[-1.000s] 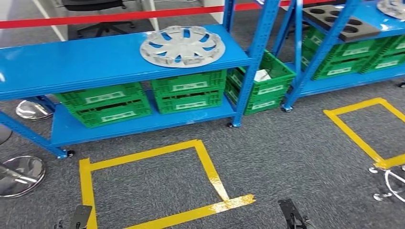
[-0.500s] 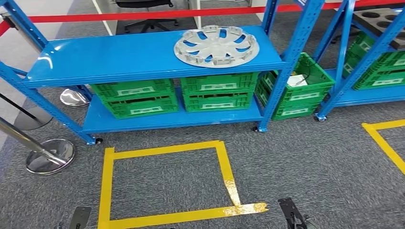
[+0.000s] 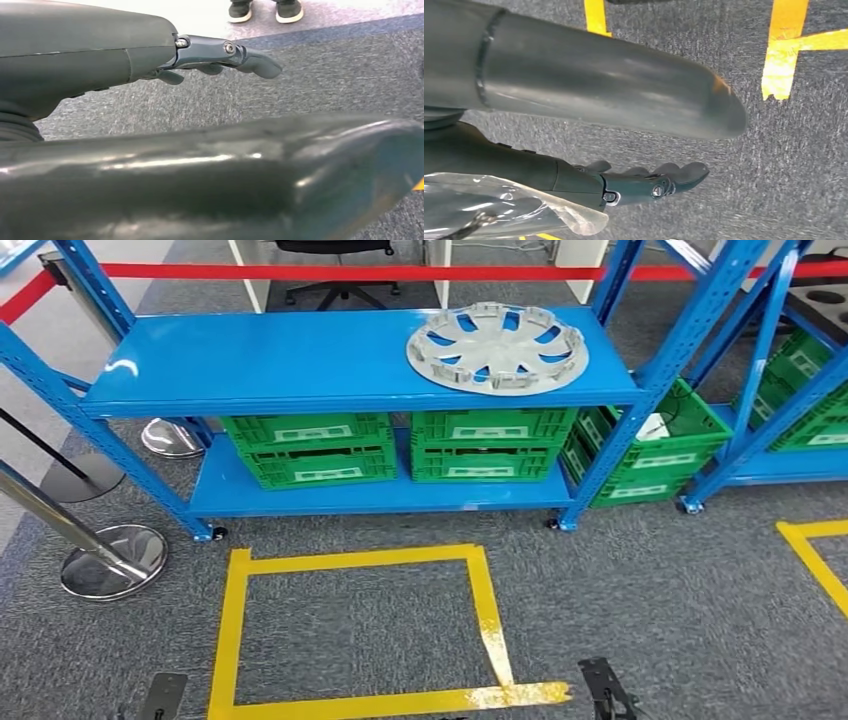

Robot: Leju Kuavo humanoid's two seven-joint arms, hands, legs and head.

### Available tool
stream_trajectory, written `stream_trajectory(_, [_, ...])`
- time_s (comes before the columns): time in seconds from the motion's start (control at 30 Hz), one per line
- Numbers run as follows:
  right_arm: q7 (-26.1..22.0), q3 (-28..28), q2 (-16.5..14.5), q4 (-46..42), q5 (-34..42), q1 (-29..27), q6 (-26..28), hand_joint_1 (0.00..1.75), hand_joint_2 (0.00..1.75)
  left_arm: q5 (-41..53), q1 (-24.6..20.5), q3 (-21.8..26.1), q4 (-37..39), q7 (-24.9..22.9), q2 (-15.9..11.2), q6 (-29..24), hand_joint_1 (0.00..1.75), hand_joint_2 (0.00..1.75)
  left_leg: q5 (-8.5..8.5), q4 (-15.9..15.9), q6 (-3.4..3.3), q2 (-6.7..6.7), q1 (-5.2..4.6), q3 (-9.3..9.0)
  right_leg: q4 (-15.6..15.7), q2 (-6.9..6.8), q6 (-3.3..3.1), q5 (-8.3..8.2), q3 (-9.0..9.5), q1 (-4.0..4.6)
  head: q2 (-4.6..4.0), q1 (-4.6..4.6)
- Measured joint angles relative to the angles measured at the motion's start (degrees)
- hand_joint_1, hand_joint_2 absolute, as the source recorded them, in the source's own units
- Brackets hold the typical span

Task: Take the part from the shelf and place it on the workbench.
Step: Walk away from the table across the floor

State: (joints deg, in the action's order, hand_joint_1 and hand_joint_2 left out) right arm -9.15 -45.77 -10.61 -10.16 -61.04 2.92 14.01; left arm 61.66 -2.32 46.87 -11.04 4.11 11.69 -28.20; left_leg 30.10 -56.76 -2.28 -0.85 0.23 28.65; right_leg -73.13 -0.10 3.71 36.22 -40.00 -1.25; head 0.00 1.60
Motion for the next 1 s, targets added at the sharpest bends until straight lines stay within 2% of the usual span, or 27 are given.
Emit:
stream_trajectory(0.03, [0.0, -0.1, 0.0, 0.0, 0.0, -0.1, 0.0, 0.00, 0.00, 0.0, 0.1, 0.0, 0.0, 0.0, 0.0, 0.0, 0.00, 0.00, 0.64, 0.0, 0.16, -0.18, 0.06, -0.87, 2.2, 0.00, 0.04, -1.41, 0.06, -0.03, 0.00, 0.01])
stream_trajectory(0.1, [0.0, -0.1, 0.0, 0.0, 0.0, -0.3, 0.0, 0.00, 0.00, 0.0, 0.1, 0.0, 0.0, 0.1, 0.0, 0.0, 0.00, 0.00, 2.21, -0.1, 0.68, -0.36, 0.11, -2.54, 8.9, -0.04, -0.05, -6.73, 1.24, -0.09, 0.00, 0.00])
stream_trajectory(0.17, [0.0, -0.2, 0.0, 0.1, -0.1, -0.3, -0.1, 0.00, 0.00, 0.0, 0.1, 0.1, 0.0, 0.2, 0.0, -0.1, 0.00, 0.00, 3.52, 0.1, 1.39, -0.40, 0.01, -3.46, 12.7, -0.07, -1.01, -9.74, 2.25, 0.07, 0.00, -0.11])
stream_trajectory(0.23, [-0.1, -0.2, 0.0, 0.1, -0.1, -0.4, -0.2, 0.00, 0.00, 0.0, 0.0, 0.1, 0.0, 0.2, 0.0, -0.1, 0.00, 0.00, 3.79, 0.2, 2.06, -0.42, -0.06, -4.10, 13.0, -0.08, -2.25, -9.28, 3.07, 0.20, 0.00, -0.18])
stream_trajectory(0.27, [-0.1, -0.2, 0.0, 0.1, 0.0, -0.4, -0.2, 0.00, 0.00, 0.0, -0.1, 0.1, 0.0, 0.2, 0.0, -0.2, 0.00, 0.00, 3.29, -0.9, 2.37, -0.32, -0.06, -3.87, 13.2, -0.09, -2.66, -9.20, 3.73, 0.11, 0.00, -0.19])
stream_trajectory(0.3, [-0.2, -0.3, 0.0, 0.1, 0.0, -0.4, -0.2, 0.00, 0.00, 0.0, -0.2, 0.1, 0.0, 0.2, 0.0, -0.2, 0.00, 0.00, 2.41, -3.3, 2.66, -0.18, -0.05, -2.90, 13.5, -0.16, -3.03, -8.75, 4.57, -0.01, 0.00, -0.25])
stream_trajectory(0.33, [-0.2, -0.3, 0.0, 0.1, 0.0, -0.4, -0.2, 0.00, 0.00, 0.0, -0.3, 0.1, 0.0, 0.2, 0.0, -0.2, 0.00, 0.00, 1.70, -6.7, 2.97, -0.01, 0.01, -0.94, 13.9, -0.18, -3.34, -8.26, 5.63, -0.13, 0.00, -0.32])
stream_trajectory(0.37, [-0.2, -0.3, 0.0, 0.1, 0.0, -0.3, -0.2, 0.00, 0.00, 0.0, -0.3, 0.1, 0.0, 0.2, 0.0, -0.2, 0.00, 0.00, 1.69, -10.8, 3.26, 0.17, 0.10, 1.73, 14.3, -0.24, -3.55, -7.63, 6.73, -0.18, 0.00, -0.39])
stream_trajectory(0.4, [-0.2, -0.3, 0.0, 0.1, 0.0, -0.3, -0.3, 0.00, 0.00, 0.0, -0.3, 0.0, 0.0, 0.2, 0.0, -0.2, 0.00, 0.00, 2.84, -14.3, 3.48, 0.26, 0.17, 4.39, 14.6, -0.21, -3.65, -6.99, 7.82, -0.19, 0.00, -0.48])
stream_trajectory(0.43, [-0.3, -0.3, 0.0, 0.2, 0.0, -0.3, -0.3, 0.00, 0.00, 0.0, -0.2, 0.0, 0.0, 0.2, 0.0, -0.2, 0.00, 0.00, 4.97, -16.6, 3.60, 0.29, 0.24, 6.81, 14.8, -0.14, -3.65, -6.28, 8.94, -0.20, 0.00, -0.48])
stream_trajectory(0.47, [-0.3, -0.3, 0.0, 0.2, 0.0, -0.3, -0.4, 0.00, 0.00, 0.0, -0.1, 0.1, 0.0, 0.2, 0.0, -0.2, 0.00, 0.00, 7.47, -17.5, 3.59, 0.30, 0.25, 8.65, 15.0, -0.05, -3.58, -5.47, 10.15, -0.21, 0.00, -0.51])
stream_trajectory(0.5, [-0.3, -0.4, 0.0, 0.2, 0.0, -0.4, -0.4, 0.00, 0.00, 0.0, -0.1, 0.1, 0.0, 0.2, 0.0, -0.3, 0.00, 0.00, 9.33, -17.1, 3.47, 0.31, 0.22, 9.87, 15.2, 0.04, -3.49, -4.60, 11.45, -0.21, 0.00, -0.51])
stream_trajectory(0.53, [-0.3, -0.4, 0.0, 0.2, 0.0, -0.4, -0.4, 0.00, 0.00, -0.1, 0.0, 0.1, 0.0, 0.3, -0.1, -0.3, 0.00, 0.00, 9.79, -15.5, 3.23, 0.32, 0.16, 10.57, 15.3, 0.11, -3.41, -3.67, 12.83, -0.20, 0.00, -0.51])
stream_trajectory(0.57, [-0.3, -0.4, 0.0, 0.2, 0.0, -0.4, -0.5, 0.00, 0.00, -0.1, 0.1, 0.1, 0.0, 0.3, -0.1, -0.3, 0.00, 0.00, 8.04, -12.9, 2.82, 0.35, -0.01, 10.93, 15.5, 0.12, -3.33, -2.72, 14.22, -0.16, 0.00, -0.53])
stream_trajectory(0.63, [-0.3, -0.4, -0.1, 0.2, 0.0, -0.5, -0.5, 0.00, 0.00, -0.1, 0.5, 0.1, 0.0, 0.3, -0.2, -0.3, 0.00, 0.00, -0.53, -7.2, 1.71, 0.41, -0.61, 11.23, 15.8, 0.27, -3.04, -0.91, 16.57, 0.00, 0.00, -0.58])
stream_trajectory(0.67, [-0.3, -0.4, -0.1, 0.3, 0.0, -0.6, -0.5, 0.00, 0.00, -0.1, 0.8, 0.1, 0.0, 0.3, -0.2, -0.3, 0.00, 0.00, -4.19, -5.7, 1.29, 0.39, -0.89, 11.15, 16.1, 0.35, -2.72, 0.00, 17.44, 0.11, -0.01, -0.53])
stream_trajectory(0.7, [-0.3, -0.5, -0.2, 0.3, 0.0, -0.6, -0.5, 0.00, 0.00, -0.1, 1.0, 0.1, 0.0, 0.3, -0.3, -0.4, 0.00, 0.00, -6.18, -5.0, 0.93, 0.34, -1.09, 10.98, 16.2, 0.45, -2.32, 0.61, 18.37, 0.19, -0.01, -0.51])
stream_trajectory(0.73, [-0.3, -0.5, -0.2, 0.3, 0.0, -0.5, -0.6, 0.00, 0.00, -0.1, 1.0, 0.1, 0.1, 0.3, -0.3, -0.4, 0.00, 0.00, -6.13, -4.9, 0.74, 0.22, -1.15, 10.58, 16.2, 0.52, -1.82, 0.69, 18.93, 0.26, -0.02, -0.47])
stream_trajectory(0.8, [-0.3, -0.6, -0.2, 0.3, -0.1, -0.1, -0.5, 0.00, 0.00, -0.1, 0.6, 0.2, 0.1, 0.3, -0.2, -0.5, 0.00, 0.00, -5.87, -3.8, 0.35, 0.11, -0.85, 9.24, 13.5, 0.43, -1.07, -0.71, 17.66, 0.23, -0.02, -0.39])
stream_trajectory(0.83, [-0.3, -0.6, -0.2, 0.3, -0.1, 0.1, -0.5, 0.00, 0.00, 0.0, 0.3, 0.2, 0.1, 0.3, -0.2, -0.6, 0.00, 0.00, -5.72, -3.2, 0.15, 0.07, -0.72, 8.50, 10.5, 0.40, -0.85, -1.58, 15.55, 0.22, -0.01, -0.33])
stream_trajectory(0.87, [-0.3, -0.6, -0.2, 0.3, -0.1, 0.3, -0.5, 0.00, 0.00, 0.0, 0.2, 0.2, 0.1, 0.3, -0.2, -0.7, 0.00, 0.00, -5.38, -2.6, -0.06, 0.04, -0.60, 7.75, 7.0, 0.37, -0.73, -1.59, 12.91, 0.22, -0.01, -0.31])
stream_trajectory(0.9, [-0.3, -0.6, -0.2, 0.3, -0.1, 0.3, -0.5, 0.00, 0.00, 0.0, 0.1, 0.2, 0.1, 0.3, -0.2, -0.7, 0.00, 0.00, -4.85, -2.2, -0.27, 0.00, -0.63, 7.07, 3.9, 0.32, -0.67, -0.57, 10.23, 0.25, -0.02, -0.28])
stream_trajectory(0.93, [-0.3, -0.6, -0.2, 0.3, -0.1, 0.3, -0.5, 0.00, 0.00, 0.0, 0.1, 0.2, 0.1, 0.3, -0.2, -0.7, 0.00, 0.00, -4.22, -2.1, -0.39, -0.10, -0.64, 6.39, 1.7, 0.32, -0.67, 1.50, 7.74, 0.27, -0.02, -0.28])
stream_trajectory(0.97, [-0.3, -0.6, -0.2, 0.3, -0.1, 0.2, -0.5, 0.00, 0.00, 0.0, 0.1, 0.2, 0.1, 0.3, -0.1, -0.7, 0.00, 0.00, -3.52, -2.1, -0.44, -0.22, -0.66, 5.66, 0.7, 0.32, -0.63, 3.70, 5.74, 0.28, -0.02, -0.28])
stream_trajectory(1.0, [-0.3, -0.6, -0.2, 0.3, -0.1, 0.2, -0.5, 0.00, 0.00, 0.0, 0.1, 0.2, 0.1, 0.3, -0.1, -0.7, 0.00, 0.00, -2.80, -2.1, -0.45, -0.38, -0.68, 4.85, 0.8, 0.32, -0.61, 5.04, 4.33, 0.30, -0.02, -0.26])
